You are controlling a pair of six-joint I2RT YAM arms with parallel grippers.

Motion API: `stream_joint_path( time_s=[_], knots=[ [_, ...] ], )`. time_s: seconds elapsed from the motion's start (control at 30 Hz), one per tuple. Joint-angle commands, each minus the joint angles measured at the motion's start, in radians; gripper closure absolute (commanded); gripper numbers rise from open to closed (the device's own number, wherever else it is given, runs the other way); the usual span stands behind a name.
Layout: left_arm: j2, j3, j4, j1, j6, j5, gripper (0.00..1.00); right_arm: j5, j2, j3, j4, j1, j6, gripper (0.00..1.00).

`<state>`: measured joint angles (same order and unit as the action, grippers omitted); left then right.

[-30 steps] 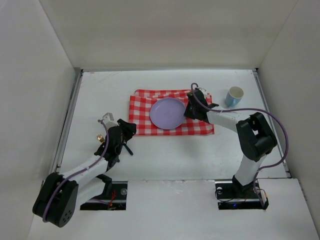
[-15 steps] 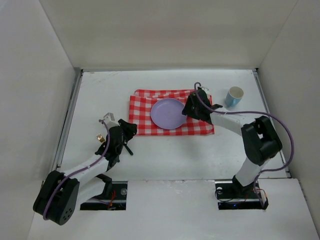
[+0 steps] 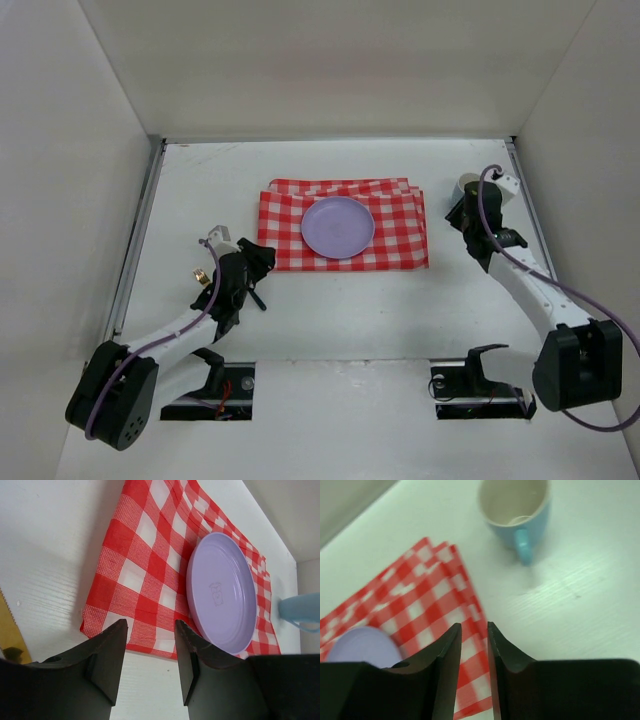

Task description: Set the dinner table for one person

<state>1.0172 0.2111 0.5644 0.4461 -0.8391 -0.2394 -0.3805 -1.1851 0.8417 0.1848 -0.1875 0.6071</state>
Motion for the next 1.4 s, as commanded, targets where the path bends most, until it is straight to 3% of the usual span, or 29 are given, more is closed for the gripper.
stream_joint_path(
  time_s=[0.0,0.1,0.63,0.97,1.3,1.37],
  knots=[
    [-0.003,-0.007,0.064,0.007,-0.003,-0.006,0.60,-0.080,-0.059,-0.003,0.045,0.052,-0.078,0.62],
    [0.004,-0.007,0.074,0.009,-0.003,-0.009,0.60,-0.066,-0.123,0.029,0.004,0.108,-0.116,0.45],
    [0.067,0.001,0.106,0.018,-0.006,-0.003,0.59,0.049,-0.406,0.221,-0.085,0.208,-0.181,0.47],
    [0.113,0.007,0.130,0.027,-0.014,0.003,0.59,0.055,-0.482,0.272,-0.122,0.221,-0.225,0.62],
    [0.109,0.005,0.137,0.029,-0.014,0.009,0.59,-0.004,-0.521,0.283,-0.206,0.211,-0.320,1.00],
    [0.100,0.002,0.137,0.029,-0.012,0.006,0.59,-0.047,-0.501,0.264,-0.237,0.191,-0.340,1.00]
  ],
)
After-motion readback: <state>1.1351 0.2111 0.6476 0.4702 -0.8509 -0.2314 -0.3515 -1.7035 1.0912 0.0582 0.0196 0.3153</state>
